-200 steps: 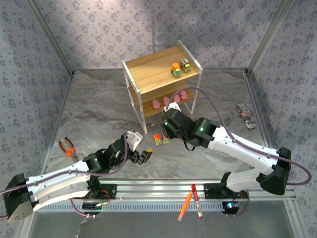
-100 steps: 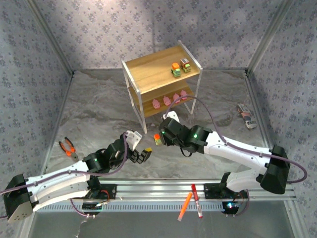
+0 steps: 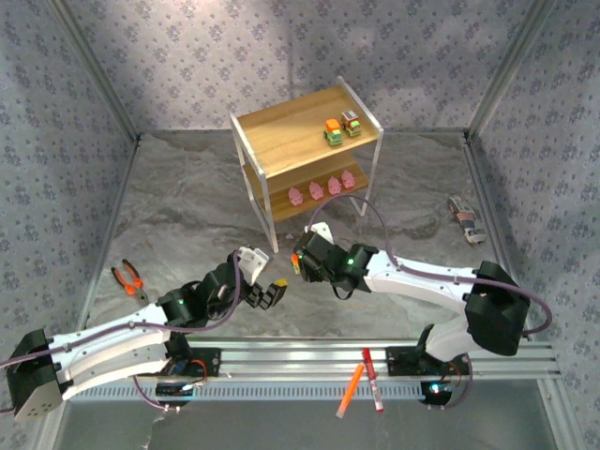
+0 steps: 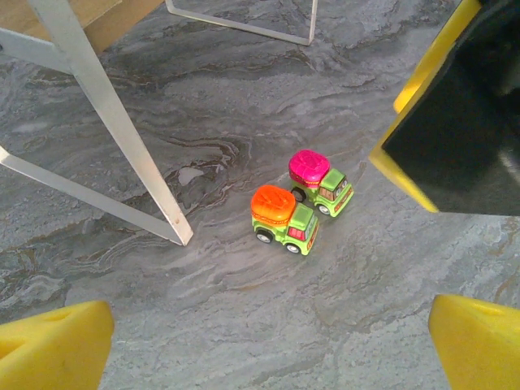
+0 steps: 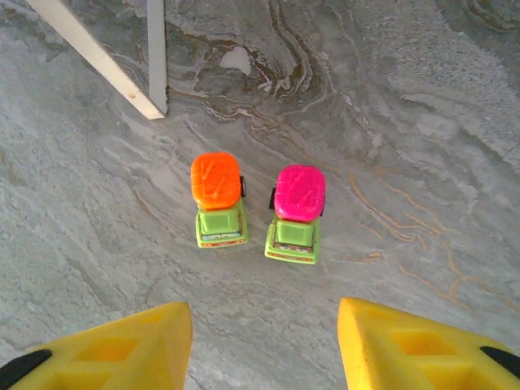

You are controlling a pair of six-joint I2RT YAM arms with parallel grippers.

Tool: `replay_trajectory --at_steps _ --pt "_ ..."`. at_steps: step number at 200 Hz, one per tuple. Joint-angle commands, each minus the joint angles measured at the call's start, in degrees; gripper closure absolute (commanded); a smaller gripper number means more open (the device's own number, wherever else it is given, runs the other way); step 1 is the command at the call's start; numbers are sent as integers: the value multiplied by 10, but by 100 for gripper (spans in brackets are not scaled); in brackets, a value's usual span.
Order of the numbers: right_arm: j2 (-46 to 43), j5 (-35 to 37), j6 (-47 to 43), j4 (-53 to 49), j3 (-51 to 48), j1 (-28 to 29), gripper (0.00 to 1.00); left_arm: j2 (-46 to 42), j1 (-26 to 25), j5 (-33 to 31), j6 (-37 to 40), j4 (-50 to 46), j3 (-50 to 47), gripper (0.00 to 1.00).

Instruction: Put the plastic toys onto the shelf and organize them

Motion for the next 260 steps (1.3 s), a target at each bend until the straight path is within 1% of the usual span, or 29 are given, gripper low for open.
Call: replay_trajectory --at_steps 1,32,59,99,162,260 --pt "19 -9 18 35 -15 -9 48 -10 4 -6 -5 -3 7 1" --pt "35 -8 26 61 -30 -17 48 -10 4 -5 -5 -3 7 1" --pt "41 -6 32 88 -46 -24 52 -11 4 -6 -5 -3 7 0" --pt "66 -11 36 114 -54 -33 52 -4 5 -3 -5 -1 8 1" --pt "80 -20 36 136 -68 -53 54 -3 6 -3 -5 -1 8 1" --pt "113 -34 31 157 -63 -60 55 0 6 -1 -5 0 9 0"
